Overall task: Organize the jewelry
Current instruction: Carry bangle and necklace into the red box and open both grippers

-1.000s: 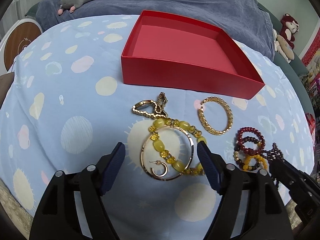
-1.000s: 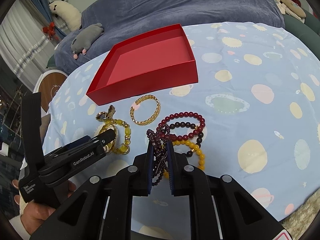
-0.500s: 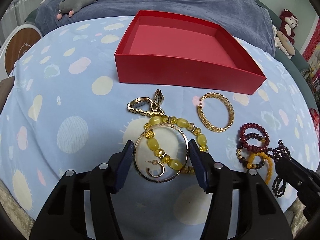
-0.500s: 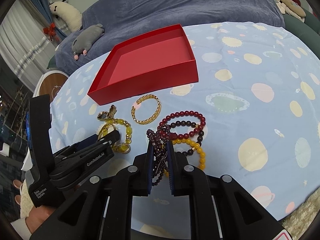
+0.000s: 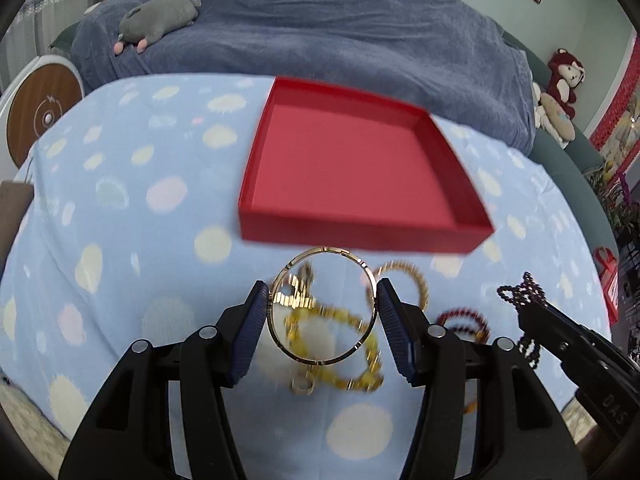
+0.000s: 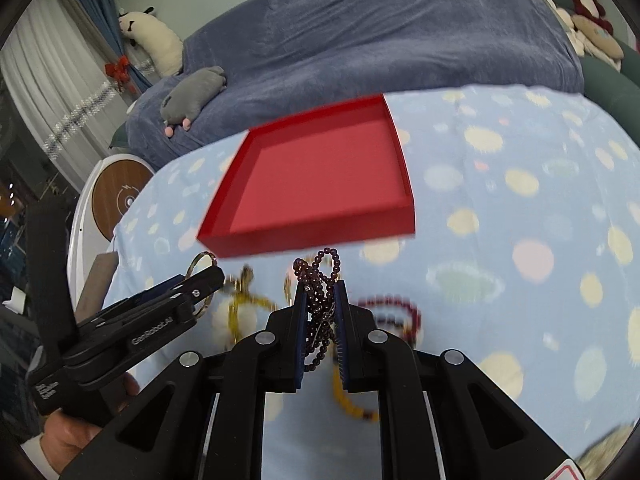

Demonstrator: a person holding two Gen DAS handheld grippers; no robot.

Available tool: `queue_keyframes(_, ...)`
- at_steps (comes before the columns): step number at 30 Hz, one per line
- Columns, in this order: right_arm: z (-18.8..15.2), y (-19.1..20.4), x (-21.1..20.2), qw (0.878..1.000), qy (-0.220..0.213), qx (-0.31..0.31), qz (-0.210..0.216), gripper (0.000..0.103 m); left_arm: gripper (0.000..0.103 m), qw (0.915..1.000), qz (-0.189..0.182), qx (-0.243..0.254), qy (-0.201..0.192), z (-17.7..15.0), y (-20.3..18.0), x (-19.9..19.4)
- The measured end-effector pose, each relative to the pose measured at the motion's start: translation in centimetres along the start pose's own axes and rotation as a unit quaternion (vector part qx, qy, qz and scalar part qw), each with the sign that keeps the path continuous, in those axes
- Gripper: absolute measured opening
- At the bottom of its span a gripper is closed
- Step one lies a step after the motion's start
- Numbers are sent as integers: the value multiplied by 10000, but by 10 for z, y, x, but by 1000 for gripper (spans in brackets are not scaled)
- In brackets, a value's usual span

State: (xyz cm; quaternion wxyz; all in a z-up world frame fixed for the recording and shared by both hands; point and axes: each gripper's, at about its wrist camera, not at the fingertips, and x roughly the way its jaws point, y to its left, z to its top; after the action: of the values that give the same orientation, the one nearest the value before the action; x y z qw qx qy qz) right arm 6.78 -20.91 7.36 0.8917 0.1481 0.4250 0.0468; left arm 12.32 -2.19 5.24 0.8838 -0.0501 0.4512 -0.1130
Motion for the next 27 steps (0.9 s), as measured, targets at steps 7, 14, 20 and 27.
queue_keyframes(7, 82, -1, 36, 9996, -219, -109, 144, 12, 53, 9994, -211, 67, -282, 81, -11, 23)
queue_keyframes(14, 146, -9, 101, 9999, -88, -88, 39, 12, 53, 9994, -175, 191, -233, 146, -17, 81)
queue_keyframes(20, 179, -19, 153, 9997, 181, -81, -142, 12, 53, 9997, -7, 253, 23, 172, -14, 131)
queue_keyframes(27, 186, -33, 182, 9991, 287, 80, -300, 20, 55, 9997, 65, 71, 226, 178, -4, 156)
